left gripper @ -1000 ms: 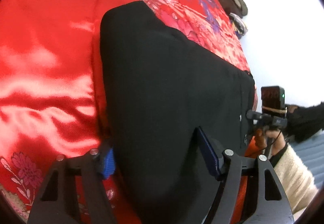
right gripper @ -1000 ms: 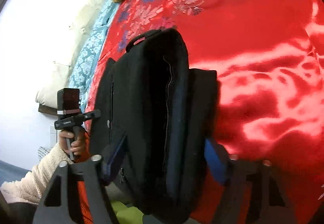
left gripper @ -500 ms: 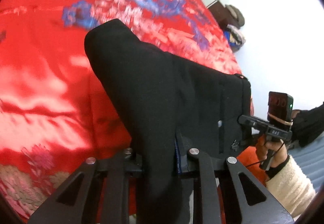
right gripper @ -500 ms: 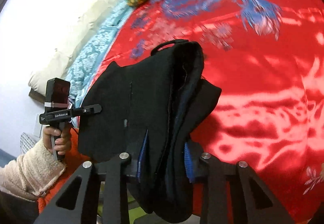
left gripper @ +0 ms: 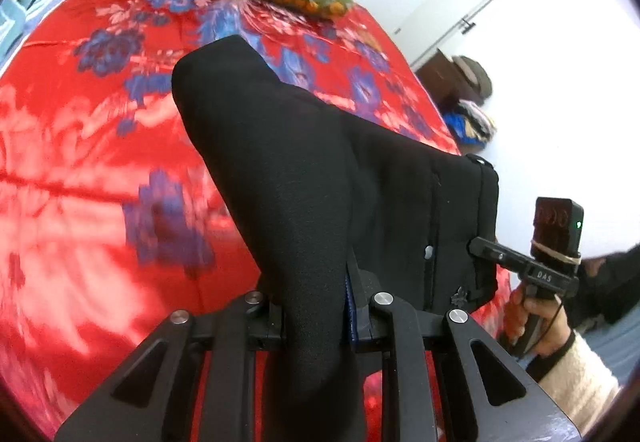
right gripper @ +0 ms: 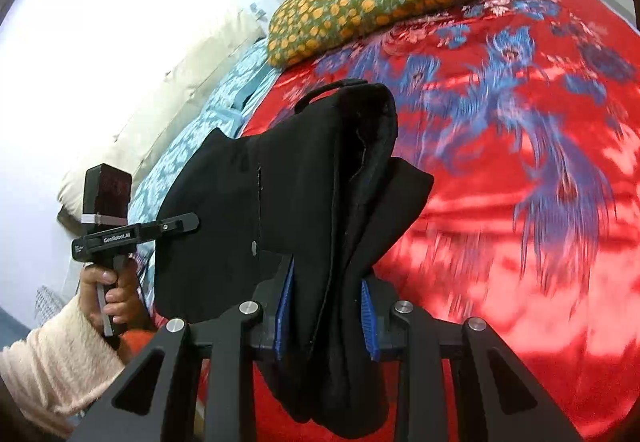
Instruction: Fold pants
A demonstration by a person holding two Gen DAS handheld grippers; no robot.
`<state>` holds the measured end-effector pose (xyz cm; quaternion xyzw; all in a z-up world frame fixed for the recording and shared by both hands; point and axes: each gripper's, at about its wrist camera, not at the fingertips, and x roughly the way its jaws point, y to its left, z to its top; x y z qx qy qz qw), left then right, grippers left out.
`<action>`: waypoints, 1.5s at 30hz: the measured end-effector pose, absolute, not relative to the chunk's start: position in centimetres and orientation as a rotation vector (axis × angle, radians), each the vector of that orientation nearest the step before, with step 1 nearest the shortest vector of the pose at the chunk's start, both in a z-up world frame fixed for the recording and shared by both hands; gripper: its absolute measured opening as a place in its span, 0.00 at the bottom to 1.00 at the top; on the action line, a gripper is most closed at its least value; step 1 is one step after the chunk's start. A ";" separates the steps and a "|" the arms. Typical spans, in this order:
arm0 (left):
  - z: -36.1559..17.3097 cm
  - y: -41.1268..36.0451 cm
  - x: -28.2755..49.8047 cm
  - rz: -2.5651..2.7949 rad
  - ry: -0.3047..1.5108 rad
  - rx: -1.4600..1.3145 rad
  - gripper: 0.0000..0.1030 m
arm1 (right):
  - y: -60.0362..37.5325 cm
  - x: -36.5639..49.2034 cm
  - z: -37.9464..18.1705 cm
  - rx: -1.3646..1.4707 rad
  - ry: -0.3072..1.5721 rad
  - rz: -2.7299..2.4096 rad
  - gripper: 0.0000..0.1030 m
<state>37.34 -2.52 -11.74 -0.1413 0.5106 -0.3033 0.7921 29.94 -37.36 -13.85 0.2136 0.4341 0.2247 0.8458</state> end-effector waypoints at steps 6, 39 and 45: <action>-18.1 -5.6 42.6 -0.516 1.172 -0.168 0.40 | -38.6 37.4 -18.4 0.458 0.967 0.425 0.30; -8.3 -2.1 21.9 -0.179 0.778 0.125 0.97 | -30.6 19.0 -12.7 0.108 0.789 -0.020 1.00; -5.1 -1.1 17.2 -0.107 0.763 0.117 0.99 | -29.1 12.4 -9.8 0.107 0.778 -0.114 1.00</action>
